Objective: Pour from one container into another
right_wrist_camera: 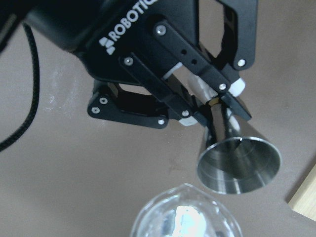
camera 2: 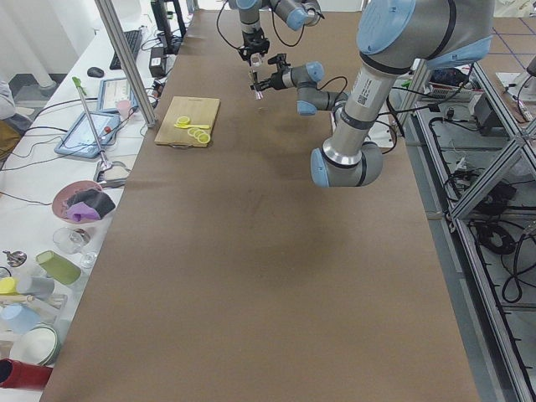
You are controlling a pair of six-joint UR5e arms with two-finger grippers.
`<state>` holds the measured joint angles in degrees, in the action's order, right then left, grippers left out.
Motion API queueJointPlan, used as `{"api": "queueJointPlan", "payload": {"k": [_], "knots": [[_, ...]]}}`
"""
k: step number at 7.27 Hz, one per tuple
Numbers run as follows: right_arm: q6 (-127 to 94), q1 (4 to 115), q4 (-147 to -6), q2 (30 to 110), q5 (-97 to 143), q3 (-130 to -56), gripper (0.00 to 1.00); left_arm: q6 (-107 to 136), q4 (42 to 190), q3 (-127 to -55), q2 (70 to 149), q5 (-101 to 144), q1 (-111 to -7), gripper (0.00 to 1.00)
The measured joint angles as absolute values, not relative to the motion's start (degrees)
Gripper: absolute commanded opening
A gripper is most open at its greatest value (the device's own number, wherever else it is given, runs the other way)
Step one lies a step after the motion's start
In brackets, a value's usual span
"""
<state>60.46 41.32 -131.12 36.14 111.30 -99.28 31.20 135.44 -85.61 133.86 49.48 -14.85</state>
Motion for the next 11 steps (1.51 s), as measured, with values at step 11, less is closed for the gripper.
{"api": "queueJointPlan", "payload": {"k": [11], "knots": [[63.4,41.2,-138.3,30.3,106.2,-92.5,0.00,31.1,135.5,-85.7,133.7,48.4,-14.7,0.00]]}}
